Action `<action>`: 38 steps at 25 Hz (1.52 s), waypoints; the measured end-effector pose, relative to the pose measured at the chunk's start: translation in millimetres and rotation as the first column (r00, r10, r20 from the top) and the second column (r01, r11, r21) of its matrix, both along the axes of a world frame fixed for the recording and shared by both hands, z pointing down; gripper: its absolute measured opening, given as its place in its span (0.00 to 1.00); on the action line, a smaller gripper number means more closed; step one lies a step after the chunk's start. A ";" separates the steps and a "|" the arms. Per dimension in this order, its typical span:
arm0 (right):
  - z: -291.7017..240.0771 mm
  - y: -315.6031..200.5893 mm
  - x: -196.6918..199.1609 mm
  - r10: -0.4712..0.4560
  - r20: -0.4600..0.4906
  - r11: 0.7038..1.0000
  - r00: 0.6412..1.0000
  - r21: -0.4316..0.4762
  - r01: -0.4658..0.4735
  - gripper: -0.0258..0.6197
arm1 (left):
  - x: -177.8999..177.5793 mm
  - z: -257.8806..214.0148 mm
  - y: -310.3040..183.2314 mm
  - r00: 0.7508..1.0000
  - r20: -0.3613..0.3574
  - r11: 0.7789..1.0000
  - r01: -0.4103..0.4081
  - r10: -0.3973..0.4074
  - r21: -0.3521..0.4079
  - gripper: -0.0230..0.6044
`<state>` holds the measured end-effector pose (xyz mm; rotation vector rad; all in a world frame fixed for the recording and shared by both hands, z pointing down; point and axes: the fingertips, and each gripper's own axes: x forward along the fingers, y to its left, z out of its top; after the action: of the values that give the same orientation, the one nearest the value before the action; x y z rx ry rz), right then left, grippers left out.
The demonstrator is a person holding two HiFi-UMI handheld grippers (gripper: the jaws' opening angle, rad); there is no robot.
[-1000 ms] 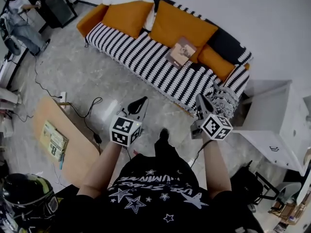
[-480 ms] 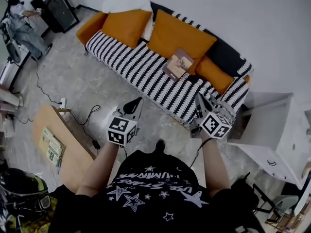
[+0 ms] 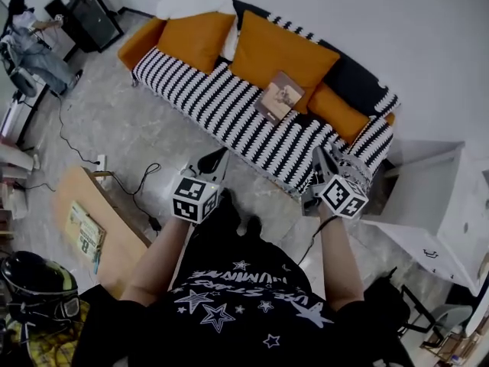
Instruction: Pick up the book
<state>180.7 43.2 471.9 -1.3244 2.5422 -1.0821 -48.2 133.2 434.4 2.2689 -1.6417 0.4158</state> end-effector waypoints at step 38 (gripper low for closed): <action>4.6 -162.1 -65.1 0.205 -0.085 0.979 0.975 -0.001 -0.206 0.08 | -82.2 33.3 -251.2 0.966 -0.083 0.969 -0.248 0.246 -0.020 0.05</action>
<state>115.6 -118.9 476.5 -1.6256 2.3908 -1.0199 -130.4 -118.0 467.7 2.4430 -1.3097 0.3976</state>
